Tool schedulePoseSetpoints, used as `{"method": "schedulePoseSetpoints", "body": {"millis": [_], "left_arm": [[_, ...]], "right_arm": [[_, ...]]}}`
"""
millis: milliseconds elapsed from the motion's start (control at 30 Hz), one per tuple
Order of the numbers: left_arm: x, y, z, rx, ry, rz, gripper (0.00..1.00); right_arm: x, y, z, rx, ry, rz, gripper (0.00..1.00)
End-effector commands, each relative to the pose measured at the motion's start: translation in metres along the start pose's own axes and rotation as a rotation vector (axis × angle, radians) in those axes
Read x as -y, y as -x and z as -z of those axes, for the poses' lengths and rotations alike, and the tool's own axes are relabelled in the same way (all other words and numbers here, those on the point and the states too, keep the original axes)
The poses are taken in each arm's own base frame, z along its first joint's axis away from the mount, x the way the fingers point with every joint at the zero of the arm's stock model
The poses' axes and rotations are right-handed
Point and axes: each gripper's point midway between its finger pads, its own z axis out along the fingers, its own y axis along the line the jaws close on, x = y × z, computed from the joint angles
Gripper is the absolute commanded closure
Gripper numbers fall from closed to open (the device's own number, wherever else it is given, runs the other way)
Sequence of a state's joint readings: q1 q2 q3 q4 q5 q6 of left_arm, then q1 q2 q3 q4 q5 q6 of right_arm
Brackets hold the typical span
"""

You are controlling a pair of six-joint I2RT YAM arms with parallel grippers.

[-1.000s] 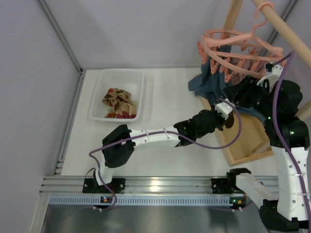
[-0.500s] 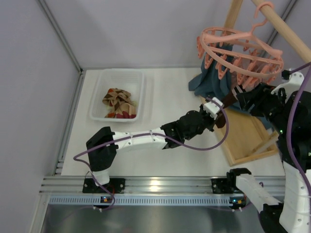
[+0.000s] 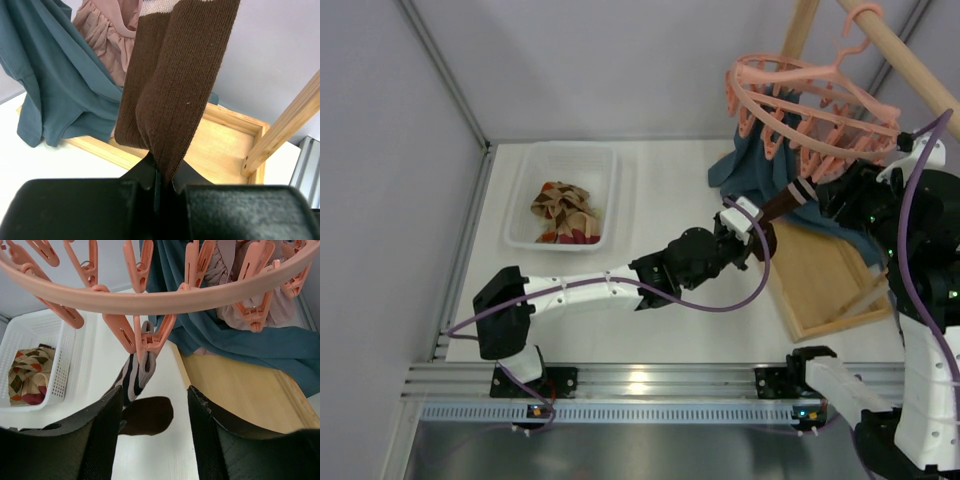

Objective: Remove the socks clipped to the hanger

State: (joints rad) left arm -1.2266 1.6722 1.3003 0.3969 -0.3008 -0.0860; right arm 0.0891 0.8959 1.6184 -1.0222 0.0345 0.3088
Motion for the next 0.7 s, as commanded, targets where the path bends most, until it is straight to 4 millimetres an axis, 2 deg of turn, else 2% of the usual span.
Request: {"method": "schedulePoseSetpoints", "body": {"millis": [0,200,367,667], "left_arm": [[0.01,0.023,0.008,0.057,-0.048,0.059,1.0],[0.015,0.018,0.006,0.043,-0.074,0.078,1.0],[0.019,0.019,0.007,0.044,-0.09,0.09,1.0],[0.025,0.02,0.007,0.042,-0.121,0.108,1.0]], "right_arm": [[-0.001,0.022,-0.012,0.071,-0.013,-0.009,0.49],[-0.006,0.025,-0.03,0.093,0.01,-0.047,0.51],[-0.005,0.037,-0.031,0.146,-0.003,-0.066,0.52],[-0.002,0.042,-0.042,0.169,-0.025,-0.087,0.57]]}}
